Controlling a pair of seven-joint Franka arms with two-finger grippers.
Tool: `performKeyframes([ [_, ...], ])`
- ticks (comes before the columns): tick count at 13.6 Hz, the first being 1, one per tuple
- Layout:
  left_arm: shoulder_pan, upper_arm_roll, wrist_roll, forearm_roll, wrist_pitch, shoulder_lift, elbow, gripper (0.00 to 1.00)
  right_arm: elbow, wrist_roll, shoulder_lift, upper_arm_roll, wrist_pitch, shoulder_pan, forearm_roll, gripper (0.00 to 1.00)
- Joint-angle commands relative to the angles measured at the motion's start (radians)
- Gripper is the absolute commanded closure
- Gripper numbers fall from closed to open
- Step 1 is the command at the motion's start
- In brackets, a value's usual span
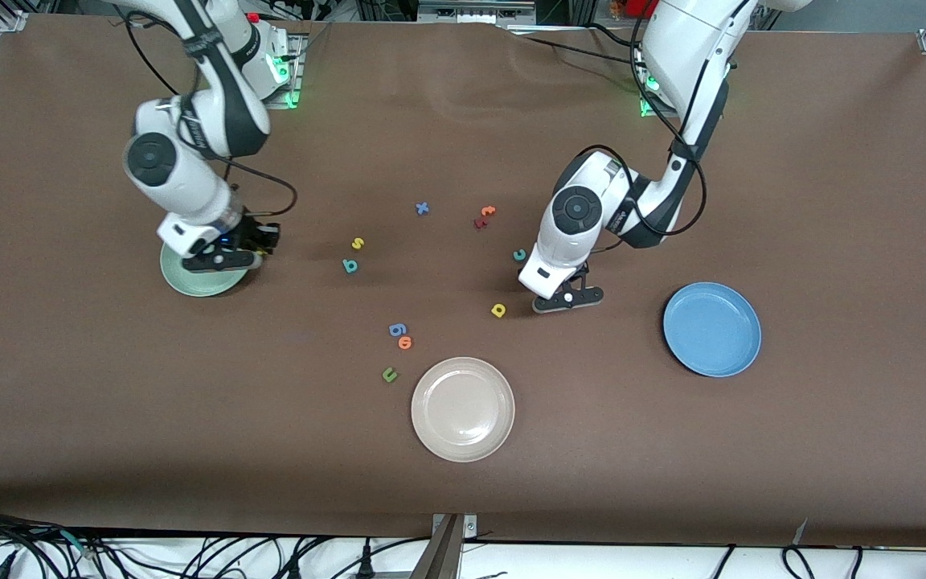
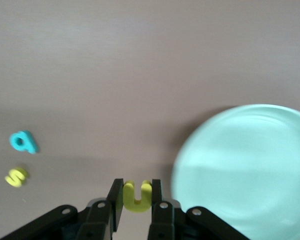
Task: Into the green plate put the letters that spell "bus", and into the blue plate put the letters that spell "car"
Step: 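Carry the u to the green plate, the r to the blue plate, release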
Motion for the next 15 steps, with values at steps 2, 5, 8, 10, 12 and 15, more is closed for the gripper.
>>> performKeyframes([
  [2,0.104,-0.006,0.175,0.022,-0.105,-0.036,0.023,0.73,-0.004,-0.122,-0.039,-0.139,-0.085,0.001,-0.003,0.94],
  [5,0.209,-0.007,0.374,0.020,-0.211,-0.061,0.059,0.73,-0.004,-0.239,0.039,-0.253,-0.067,-0.005,-0.003,0.93],
  [8,0.316,-0.007,0.594,0.014,-0.353,-0.061,0.153,0.73,-0.006,-0.288,0.133,-0.273,0.021,-0.016,0.002,0.93],
  [10,0.390,-0.007,0.730,0.011,-0.378,-0.059,0.177,0.73,-0.009,-0.293,0.189,-0.271,0.091,-0.016,0.002,0.92],
  [12,0.466,-0.007,0.879,0.011,-0.369,-0.038,0.179,0.73,-0.009,-0.319,0.214,-0.271,0.121,-0.016,0.002,0.60],
  [15,0.516,-0.006,0.948,0.022,-0.326,-0.009,0.179,0.73,-0.009,-0.316,0.197,-0.270,0.112,-0.016,0.004,0.02],
])
